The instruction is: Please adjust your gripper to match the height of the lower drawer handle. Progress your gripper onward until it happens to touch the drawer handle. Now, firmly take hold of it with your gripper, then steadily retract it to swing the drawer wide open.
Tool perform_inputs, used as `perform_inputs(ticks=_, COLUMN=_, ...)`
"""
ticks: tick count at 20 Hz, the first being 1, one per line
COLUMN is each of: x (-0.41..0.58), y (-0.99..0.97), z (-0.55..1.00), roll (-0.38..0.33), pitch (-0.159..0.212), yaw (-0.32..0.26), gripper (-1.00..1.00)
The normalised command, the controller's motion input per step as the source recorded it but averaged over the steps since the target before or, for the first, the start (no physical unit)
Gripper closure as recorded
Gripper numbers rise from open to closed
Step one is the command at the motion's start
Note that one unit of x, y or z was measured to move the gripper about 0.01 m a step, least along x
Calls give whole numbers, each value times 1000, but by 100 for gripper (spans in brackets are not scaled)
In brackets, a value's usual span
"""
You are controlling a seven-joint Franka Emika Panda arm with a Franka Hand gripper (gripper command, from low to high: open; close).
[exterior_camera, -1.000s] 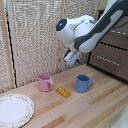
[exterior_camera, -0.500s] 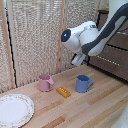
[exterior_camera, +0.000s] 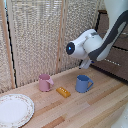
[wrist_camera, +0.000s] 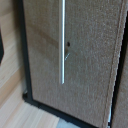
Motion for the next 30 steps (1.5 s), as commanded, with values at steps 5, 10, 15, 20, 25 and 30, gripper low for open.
perform_inputs(ticks=5, x=-13, y=-606, z=-170, roll=-185, pitch=-42, yaw=137, gripper=-100)
perform_inputs(ticks=10, x=0, y=-588, z=-183, roll=-172, pitch=-12, yaw=152, gripper=-100)
perform_inputs(ticks=15, x=0, y=-583, z=-210, roll=-131, pitch=-1, yaw=140, gripper=-100)
perform_inputs(ticks=20, x=-23, y=-362, z=-162, roll=-63, pitch=2, yaw=77, gripper=-100)
perform_inputs(ticks=25, x=-107, y=-245, z=-6, roll=-33, pitch=0, yaw=6, gripper=100)
perform_inputs(ticks=30, x=-19, y=-258, z=0, roll=97, pitch=13, yaw=-61, gripper=100)
